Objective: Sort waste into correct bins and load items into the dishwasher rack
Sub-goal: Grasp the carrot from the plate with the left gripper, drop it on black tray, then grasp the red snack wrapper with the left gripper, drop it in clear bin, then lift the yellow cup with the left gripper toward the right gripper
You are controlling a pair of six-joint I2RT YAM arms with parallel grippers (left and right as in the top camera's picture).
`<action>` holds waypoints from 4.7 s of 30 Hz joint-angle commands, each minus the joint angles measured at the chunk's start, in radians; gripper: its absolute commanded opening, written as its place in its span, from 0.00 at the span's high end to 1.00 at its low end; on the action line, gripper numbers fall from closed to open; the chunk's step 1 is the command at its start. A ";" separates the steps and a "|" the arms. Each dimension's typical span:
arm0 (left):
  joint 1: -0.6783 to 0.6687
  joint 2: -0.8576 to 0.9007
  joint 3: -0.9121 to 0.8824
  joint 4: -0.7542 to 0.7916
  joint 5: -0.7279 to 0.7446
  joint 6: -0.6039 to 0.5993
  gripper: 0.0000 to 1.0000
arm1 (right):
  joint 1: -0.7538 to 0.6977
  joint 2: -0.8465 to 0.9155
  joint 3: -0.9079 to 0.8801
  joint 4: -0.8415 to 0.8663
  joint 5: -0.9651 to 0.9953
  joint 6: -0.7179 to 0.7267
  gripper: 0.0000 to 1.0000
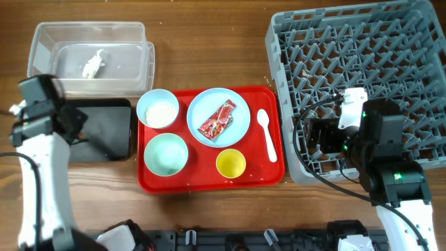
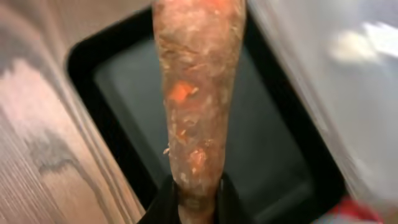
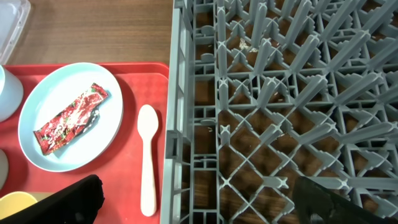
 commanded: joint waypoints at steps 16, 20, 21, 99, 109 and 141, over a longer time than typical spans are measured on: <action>0.085 0.281 0.020 0.103 0.126 0.027 0.36 | 0.005 0.002 0.023 0.002 0.006 0.011 0.00; -0.042 0.164 0.067 0.115 0.200 0.144 0.35 | 0.005 0.003 0.023 0.002 0.006 0.012 0.00; -0.088 0.135 0.075 0.130 0.239 0.191 0.35 | 0.005 0.002 0.023 0.002 0.006 0.011 0.00; -0.312 0.210 0.079 0.635 0.235 0.414 0.37 | 0.005 0.003 0.023 0.002 0.006 0.011 0.00; -0.413 0.035 0.079 -0.028 0.478 0.414 0.34 | 0.005 0.003 0.023 0.014 -0.040 0.011 0.00; -0.945 0.234 0.121 -0.149 0.562 0.265 0.96 | 0.005 0.003 0.023 -0.016 0.062 0.018 0.00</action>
